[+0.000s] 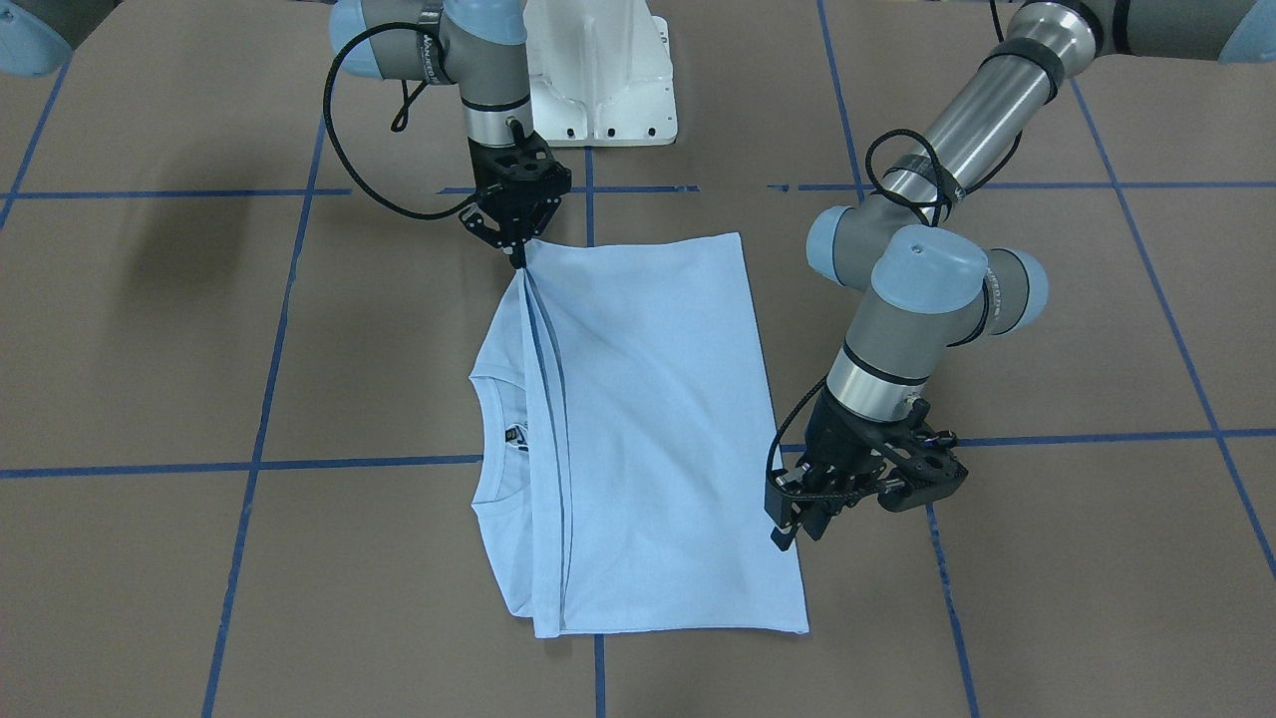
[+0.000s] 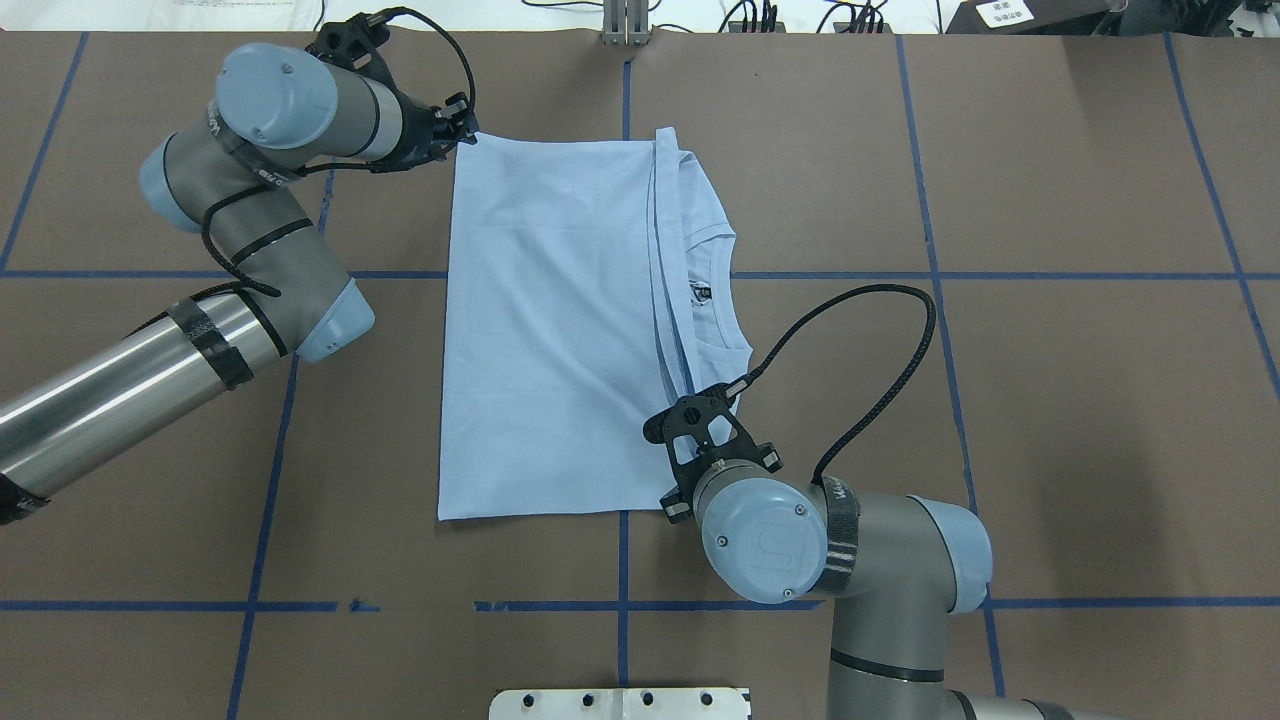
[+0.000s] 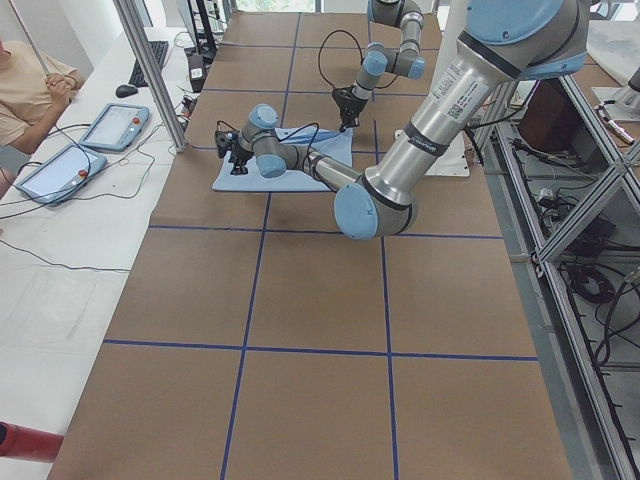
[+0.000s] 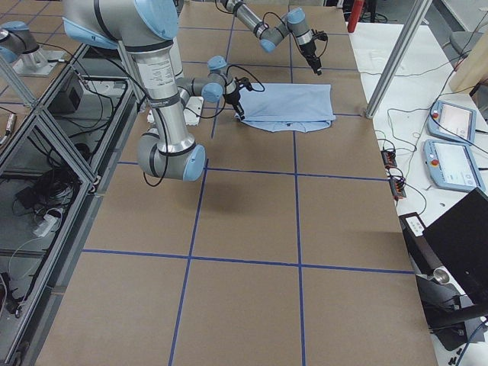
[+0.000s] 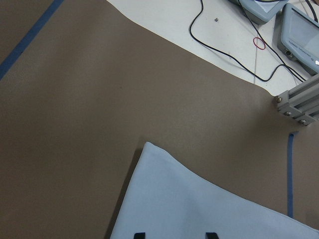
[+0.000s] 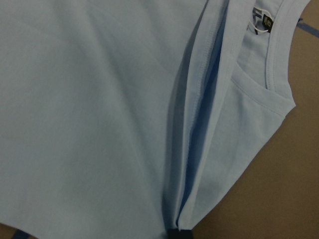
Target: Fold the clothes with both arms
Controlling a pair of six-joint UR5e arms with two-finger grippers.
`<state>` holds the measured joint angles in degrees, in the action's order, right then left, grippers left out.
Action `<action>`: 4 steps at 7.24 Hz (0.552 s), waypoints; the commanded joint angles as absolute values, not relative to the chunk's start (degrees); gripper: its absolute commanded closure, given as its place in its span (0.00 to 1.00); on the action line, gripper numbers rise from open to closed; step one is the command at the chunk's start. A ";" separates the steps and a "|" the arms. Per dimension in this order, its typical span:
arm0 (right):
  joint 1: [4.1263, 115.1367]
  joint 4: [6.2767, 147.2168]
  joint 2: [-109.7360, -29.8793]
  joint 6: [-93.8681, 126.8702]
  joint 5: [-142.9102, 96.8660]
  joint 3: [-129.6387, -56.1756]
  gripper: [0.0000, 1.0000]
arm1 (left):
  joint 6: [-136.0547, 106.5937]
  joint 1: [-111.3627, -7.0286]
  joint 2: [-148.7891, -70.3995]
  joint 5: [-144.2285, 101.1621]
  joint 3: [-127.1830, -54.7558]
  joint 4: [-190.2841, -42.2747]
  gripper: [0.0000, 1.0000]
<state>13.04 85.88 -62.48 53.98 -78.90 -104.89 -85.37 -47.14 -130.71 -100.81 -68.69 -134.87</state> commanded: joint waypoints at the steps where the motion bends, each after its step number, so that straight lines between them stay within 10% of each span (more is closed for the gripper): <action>1: 13.18 85.43 -64.67 54.23 -78.92 -105.46 0.50 | -85.43 -47.02 -130.96 -100.81 -68.82 -134.82 0.50; 4: 13.53 85.17 -71.71 53.35 -79.45 -111.96 0.40 | -85.43 -47.02 -131.04 -100.81 -68.82 -134.74 0.50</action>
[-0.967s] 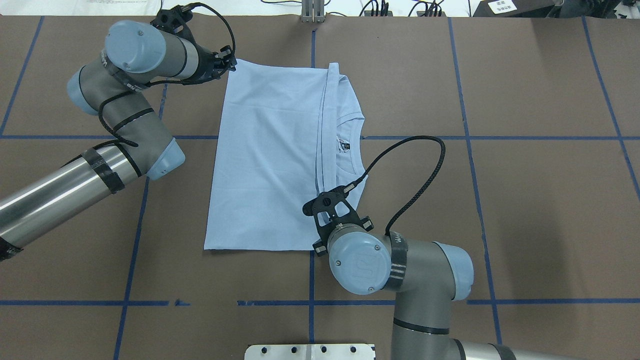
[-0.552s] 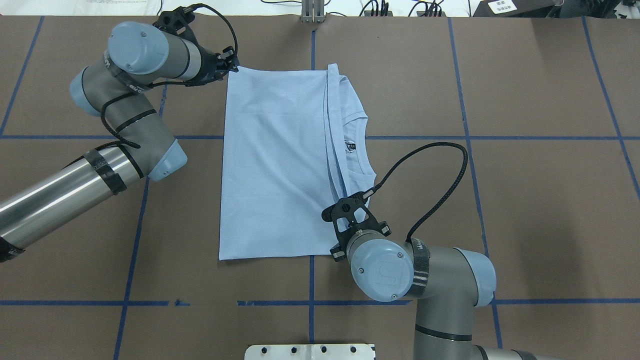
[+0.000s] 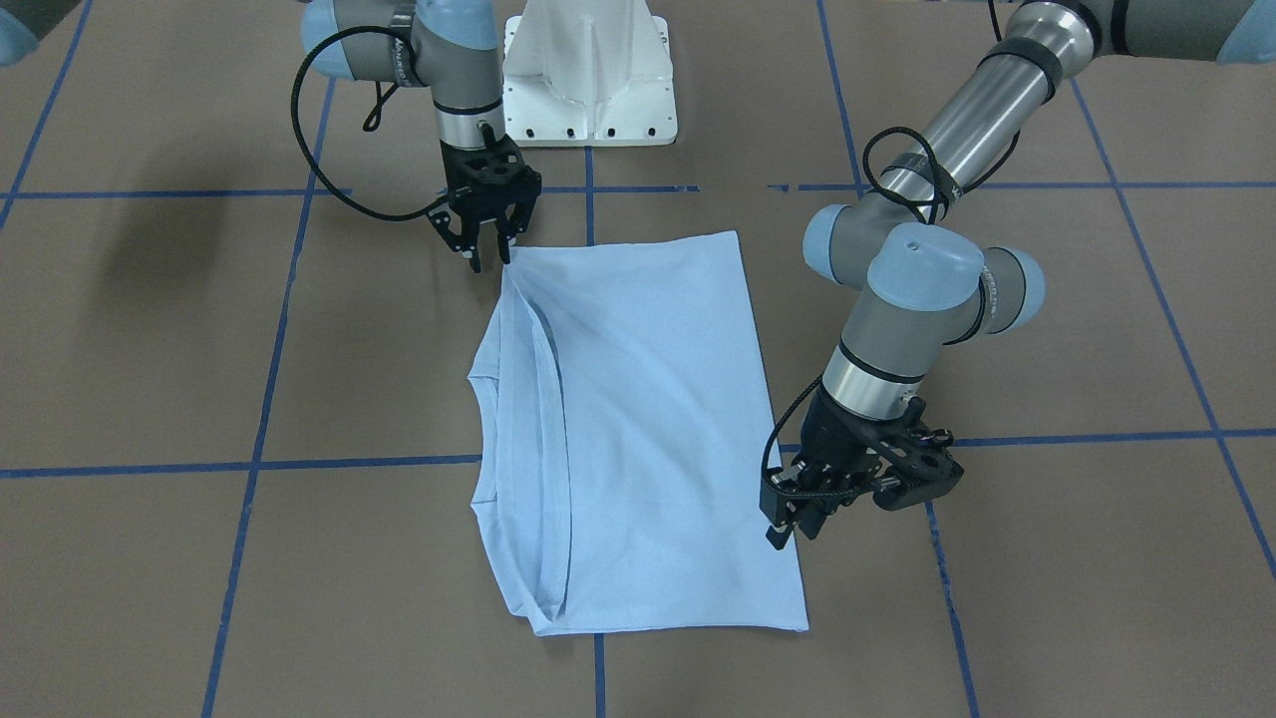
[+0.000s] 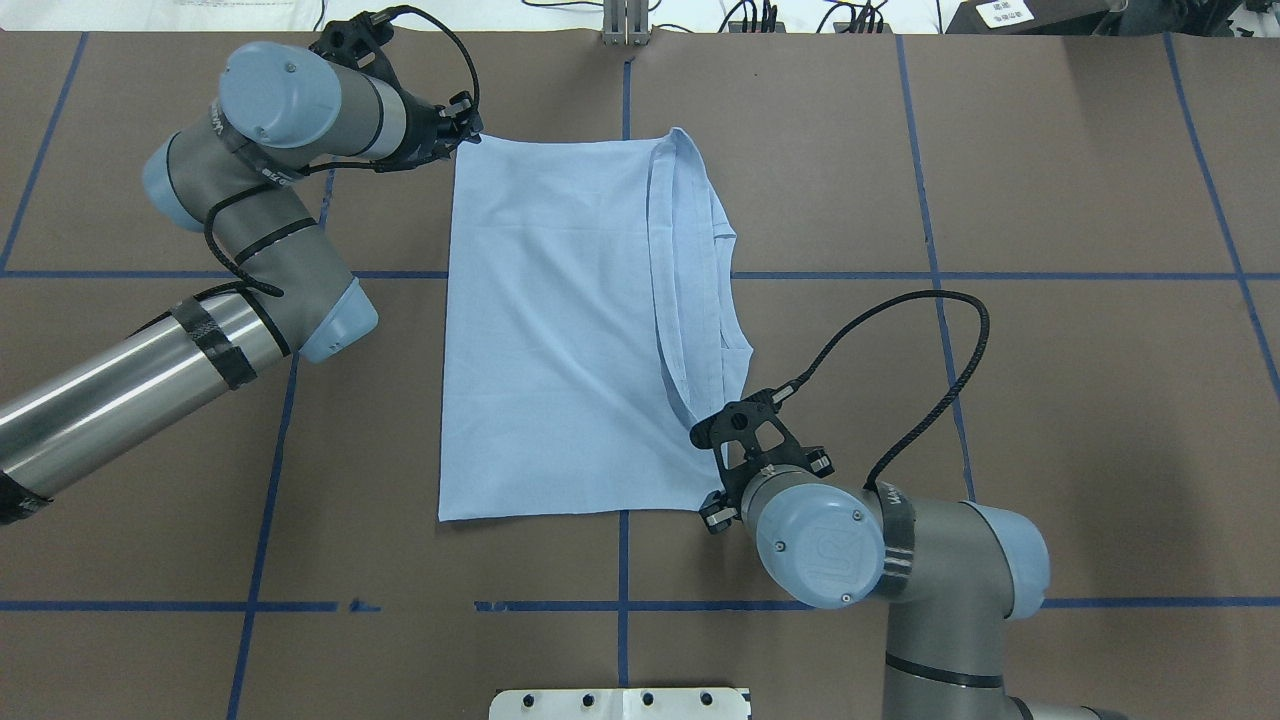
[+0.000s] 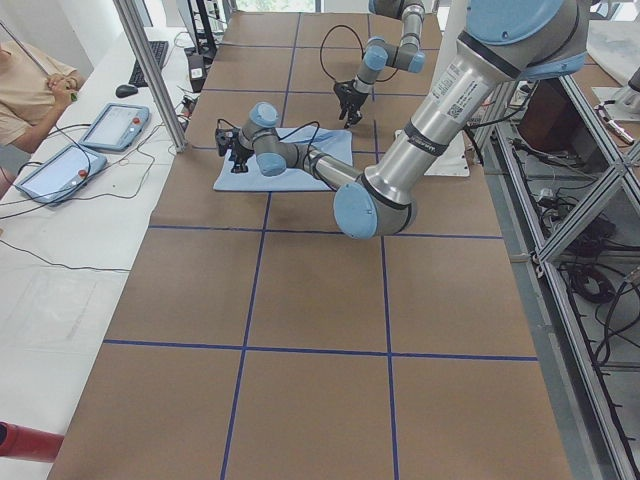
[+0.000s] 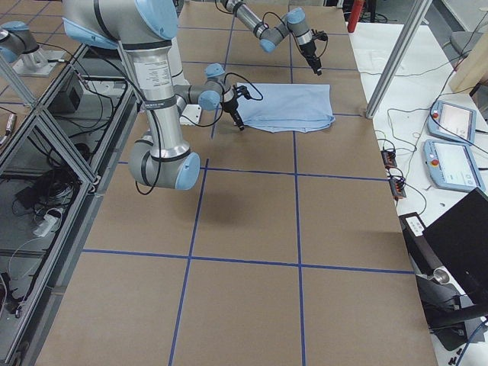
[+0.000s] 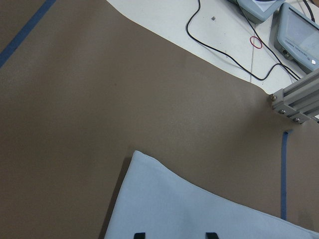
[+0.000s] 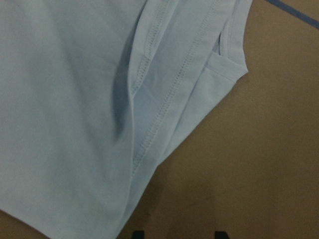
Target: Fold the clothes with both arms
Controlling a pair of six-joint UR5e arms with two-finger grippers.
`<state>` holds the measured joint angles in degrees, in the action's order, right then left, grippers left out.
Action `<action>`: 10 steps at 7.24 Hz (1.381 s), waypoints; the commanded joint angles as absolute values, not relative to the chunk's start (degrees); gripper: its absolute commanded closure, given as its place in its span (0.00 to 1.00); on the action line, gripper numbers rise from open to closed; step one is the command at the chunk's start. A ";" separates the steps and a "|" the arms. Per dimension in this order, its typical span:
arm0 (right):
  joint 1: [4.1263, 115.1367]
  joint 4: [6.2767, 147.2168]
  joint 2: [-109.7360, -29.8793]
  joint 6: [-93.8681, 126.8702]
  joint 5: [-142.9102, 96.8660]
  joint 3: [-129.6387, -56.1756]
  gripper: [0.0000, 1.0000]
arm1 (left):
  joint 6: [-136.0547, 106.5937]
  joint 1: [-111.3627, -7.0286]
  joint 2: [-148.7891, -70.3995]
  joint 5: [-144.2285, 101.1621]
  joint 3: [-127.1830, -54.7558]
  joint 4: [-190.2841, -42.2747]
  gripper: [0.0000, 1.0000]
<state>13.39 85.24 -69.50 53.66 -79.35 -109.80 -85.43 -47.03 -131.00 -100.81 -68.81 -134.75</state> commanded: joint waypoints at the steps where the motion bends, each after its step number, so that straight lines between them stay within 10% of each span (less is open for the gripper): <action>1: 13.88 85.17 -70.76 53.70 -79.19 -111.62 0.39 | -85.43 -47.02 -131.04 -100.81 -68.91 -134.74 0.50; 10: 20.74 85.34 -52.03 53.79 -79.45 -92.03 0.48 | -85.43 -47.11 -130.25 -100.99 -72.69 -134.56 0.50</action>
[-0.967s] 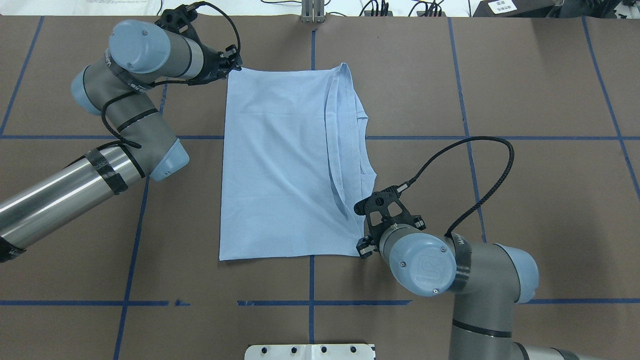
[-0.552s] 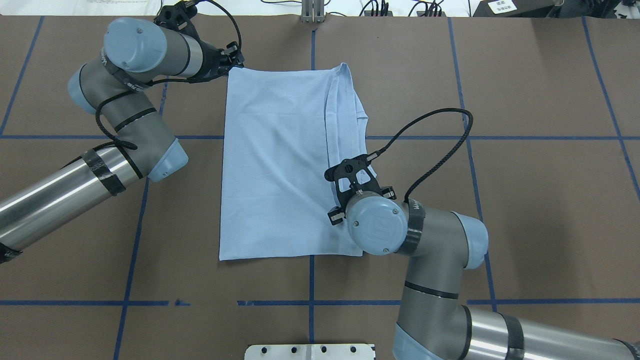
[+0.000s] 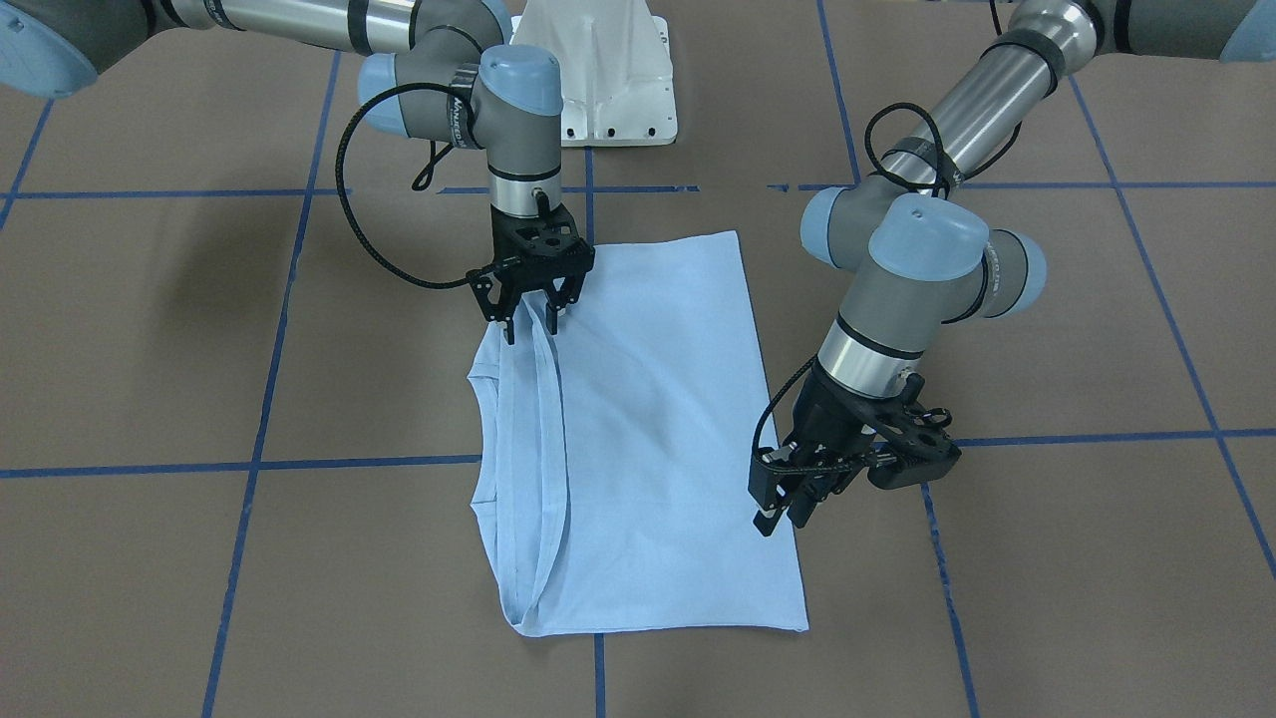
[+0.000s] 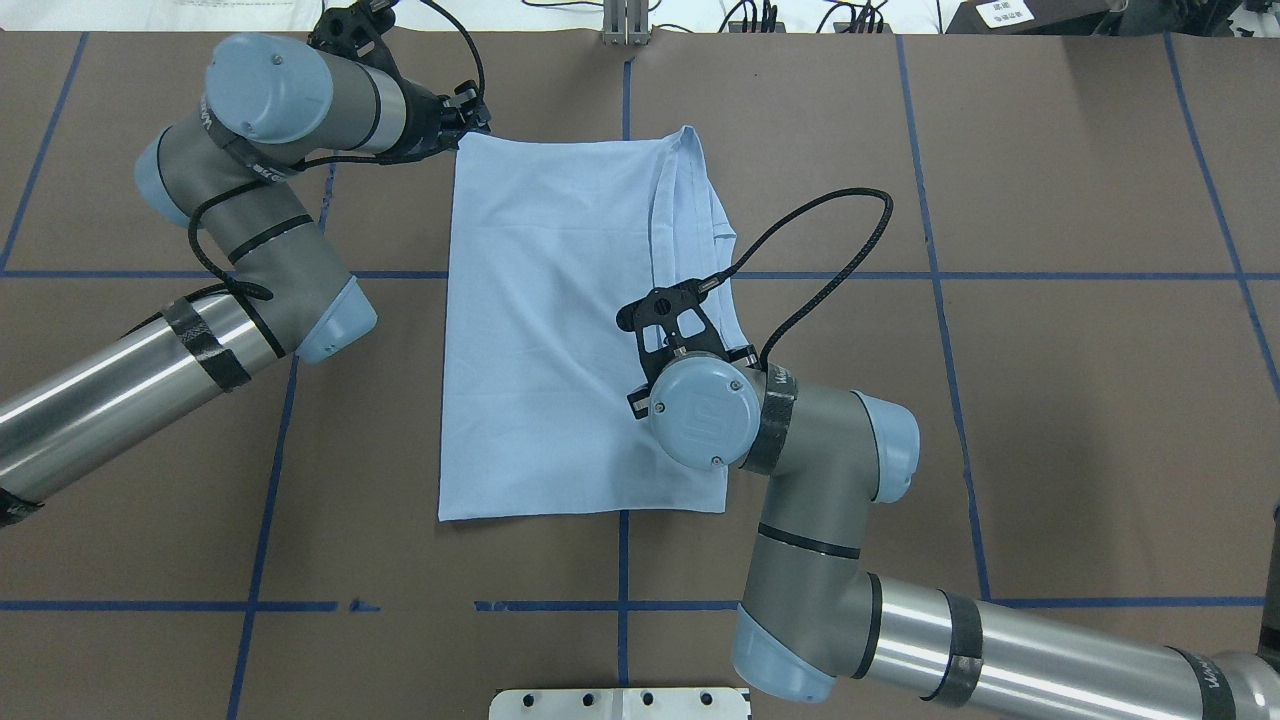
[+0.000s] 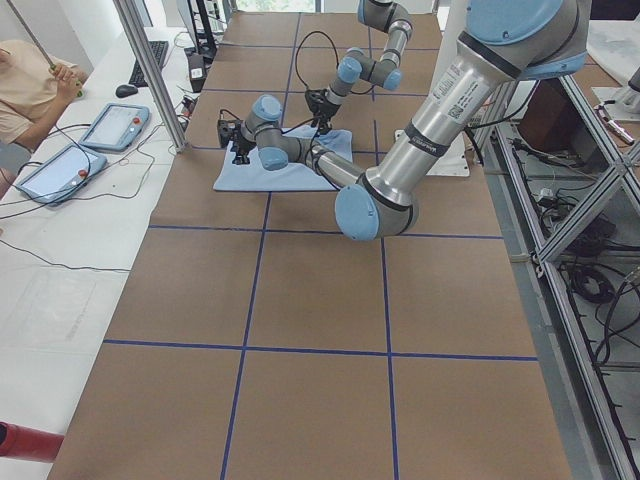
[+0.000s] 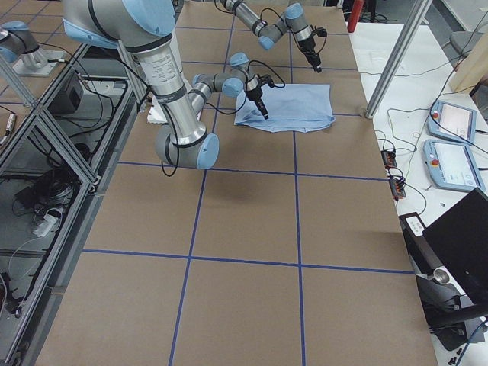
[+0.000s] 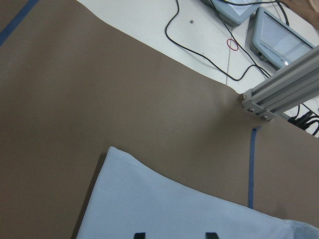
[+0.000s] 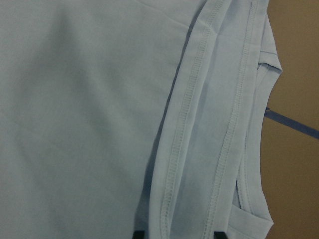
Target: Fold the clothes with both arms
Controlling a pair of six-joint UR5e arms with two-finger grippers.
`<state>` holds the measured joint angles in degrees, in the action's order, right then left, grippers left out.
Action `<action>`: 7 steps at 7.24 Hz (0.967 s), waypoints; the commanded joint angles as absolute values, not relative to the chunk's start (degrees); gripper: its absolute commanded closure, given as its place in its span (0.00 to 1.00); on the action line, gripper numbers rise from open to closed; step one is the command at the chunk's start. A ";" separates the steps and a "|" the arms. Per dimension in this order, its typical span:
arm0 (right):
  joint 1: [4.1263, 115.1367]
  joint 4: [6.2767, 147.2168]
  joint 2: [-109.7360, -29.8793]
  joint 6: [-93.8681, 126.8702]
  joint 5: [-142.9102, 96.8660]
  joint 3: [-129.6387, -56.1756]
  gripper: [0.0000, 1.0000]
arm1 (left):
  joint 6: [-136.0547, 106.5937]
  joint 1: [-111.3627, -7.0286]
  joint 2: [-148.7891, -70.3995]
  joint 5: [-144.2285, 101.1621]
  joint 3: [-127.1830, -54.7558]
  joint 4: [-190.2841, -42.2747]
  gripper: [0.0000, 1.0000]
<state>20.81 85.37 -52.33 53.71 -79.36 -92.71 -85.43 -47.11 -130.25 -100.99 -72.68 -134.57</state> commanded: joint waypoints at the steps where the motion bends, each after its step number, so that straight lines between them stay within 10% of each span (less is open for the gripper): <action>1: 20.74 85.34 -51.77 54.05 -80.06 -92.11 0.78 | -85.43 -47.11 -130.25 -100.99 -72.77 -134.56 0.50; 2: 20.66 85.25 -52.03 54.14 -80.85 -92.11 1.00 | -85.43 -47.11 -130.25 -100.99 -72.86 -134.47 0.50; 7: 22.50 84.99 -53.96 53.26 -85.96 -94.13 1.00 | -85.43 -47.11 -130.25 -100.99 -73.47 -134.21 0.50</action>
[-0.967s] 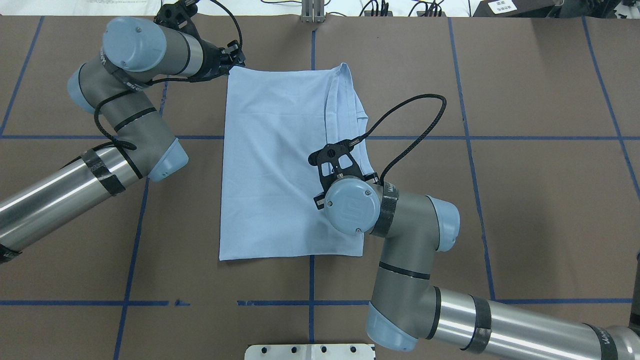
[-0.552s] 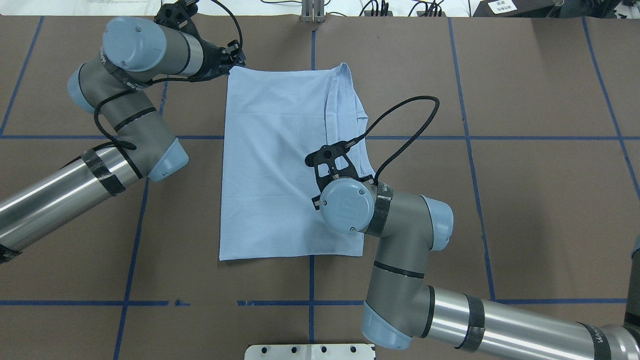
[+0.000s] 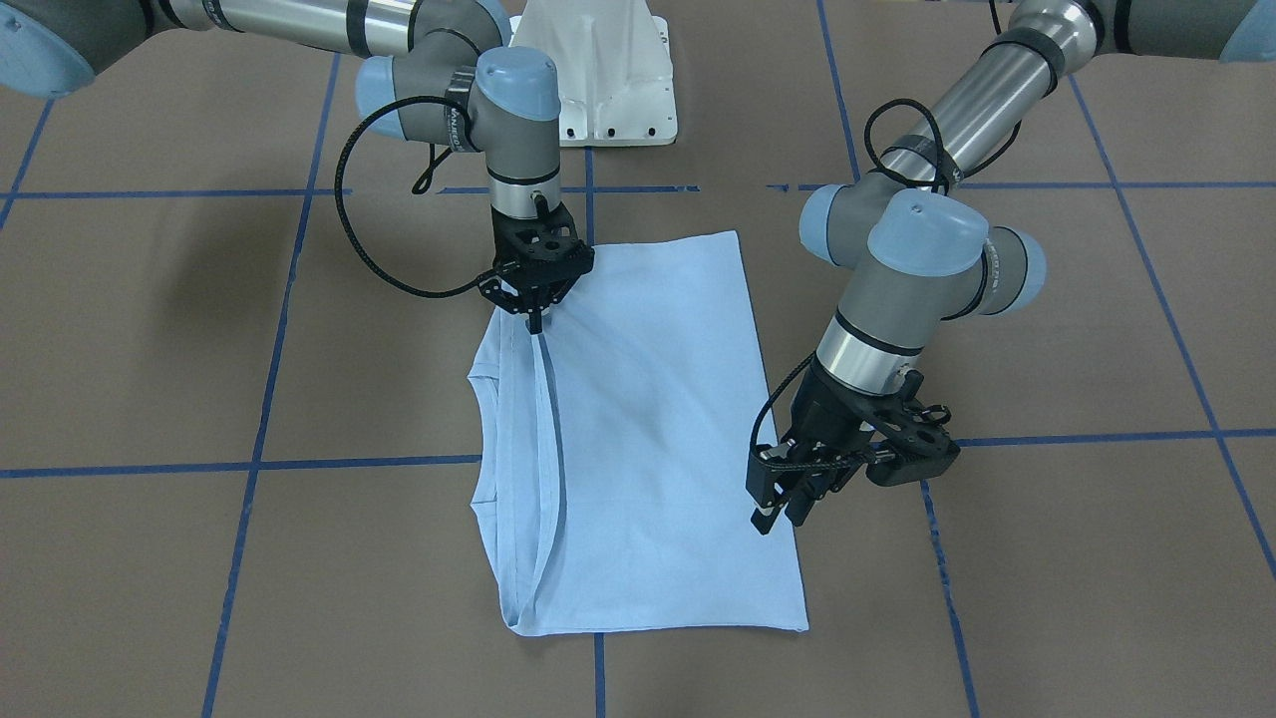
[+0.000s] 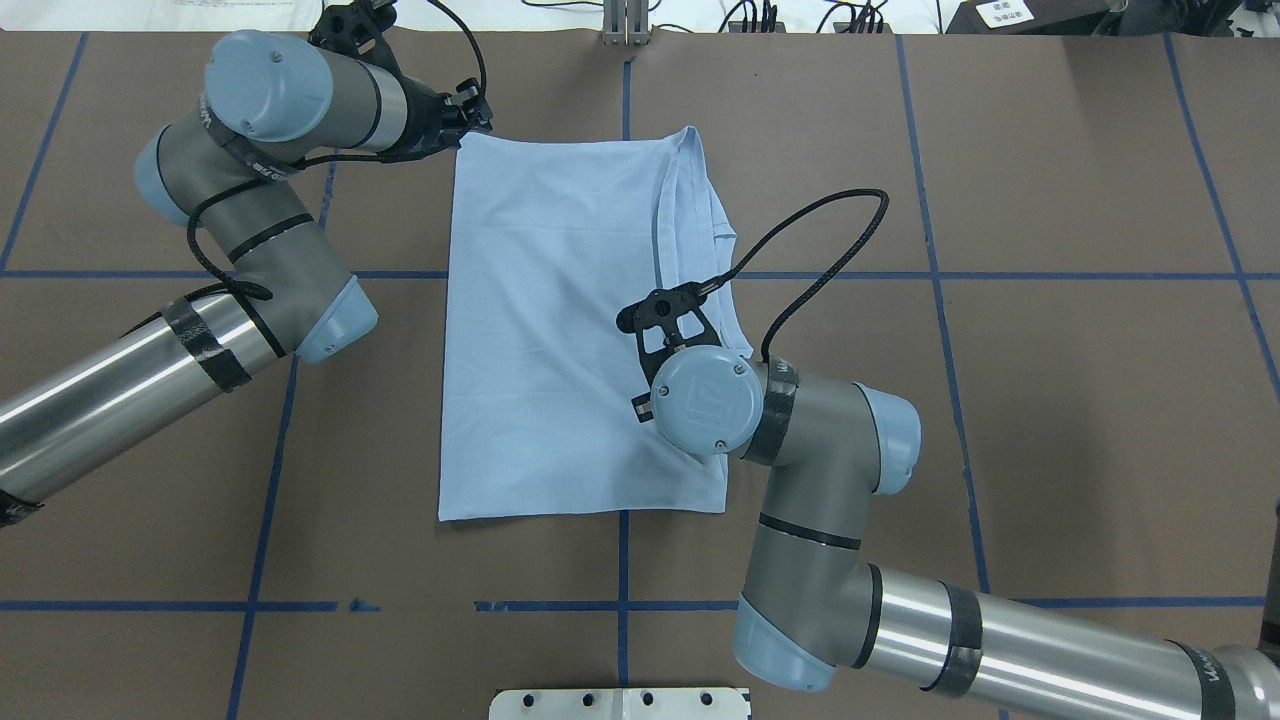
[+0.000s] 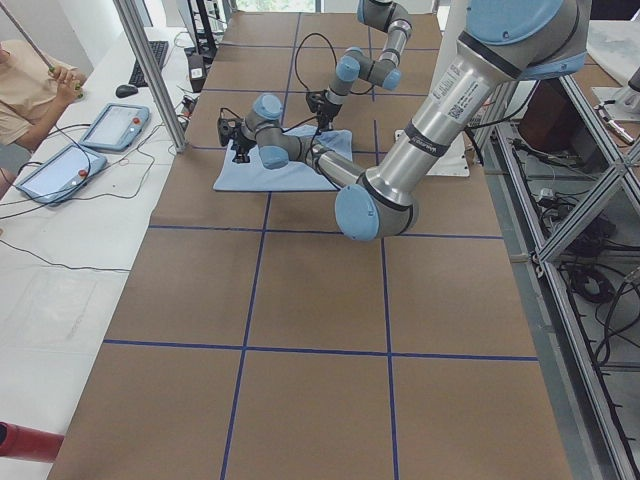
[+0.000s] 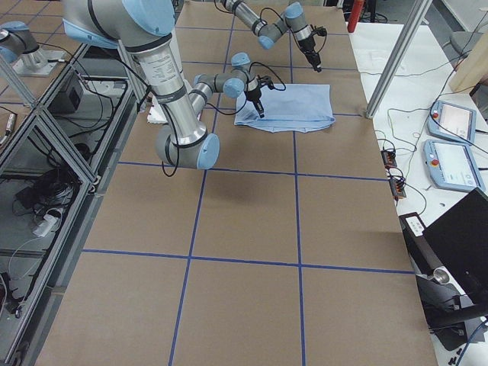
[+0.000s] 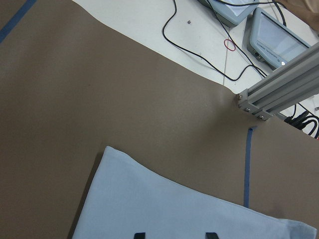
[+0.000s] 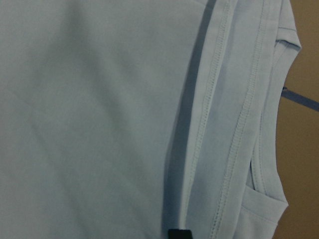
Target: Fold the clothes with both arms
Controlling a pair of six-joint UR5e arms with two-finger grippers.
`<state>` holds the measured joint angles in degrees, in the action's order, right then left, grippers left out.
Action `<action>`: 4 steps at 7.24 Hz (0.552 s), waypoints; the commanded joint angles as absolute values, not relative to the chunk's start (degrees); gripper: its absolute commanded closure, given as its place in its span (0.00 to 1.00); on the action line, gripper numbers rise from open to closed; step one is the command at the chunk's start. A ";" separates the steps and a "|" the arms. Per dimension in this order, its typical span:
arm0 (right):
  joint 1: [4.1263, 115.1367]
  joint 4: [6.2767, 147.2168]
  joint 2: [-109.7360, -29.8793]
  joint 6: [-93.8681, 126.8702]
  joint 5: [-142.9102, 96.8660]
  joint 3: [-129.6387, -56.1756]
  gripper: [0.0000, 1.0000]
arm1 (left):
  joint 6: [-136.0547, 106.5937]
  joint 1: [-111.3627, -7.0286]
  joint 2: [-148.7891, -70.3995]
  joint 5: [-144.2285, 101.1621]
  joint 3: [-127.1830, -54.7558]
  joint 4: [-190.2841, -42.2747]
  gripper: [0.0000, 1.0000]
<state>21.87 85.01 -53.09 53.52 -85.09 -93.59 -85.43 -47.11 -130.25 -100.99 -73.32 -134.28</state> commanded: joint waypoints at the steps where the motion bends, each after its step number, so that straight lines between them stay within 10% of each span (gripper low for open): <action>1: 22.41 84.99 -54.40 53.35 -85.78 -94.04 1.00 | -85.43 -47.11 -130.25 -100.99 -73.48 -134.30 0.50; 4: 22.85 84.90 -56.59 53.61 -85.78 -96.13 1.00 | -85.43 -47.02 -130.25 -100.90 -73.48 -134.21 0.50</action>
<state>22.71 84.93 -55.33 53.39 -85.76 -94.67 -85.43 -47.06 -130.25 -100.91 -73.47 -134.22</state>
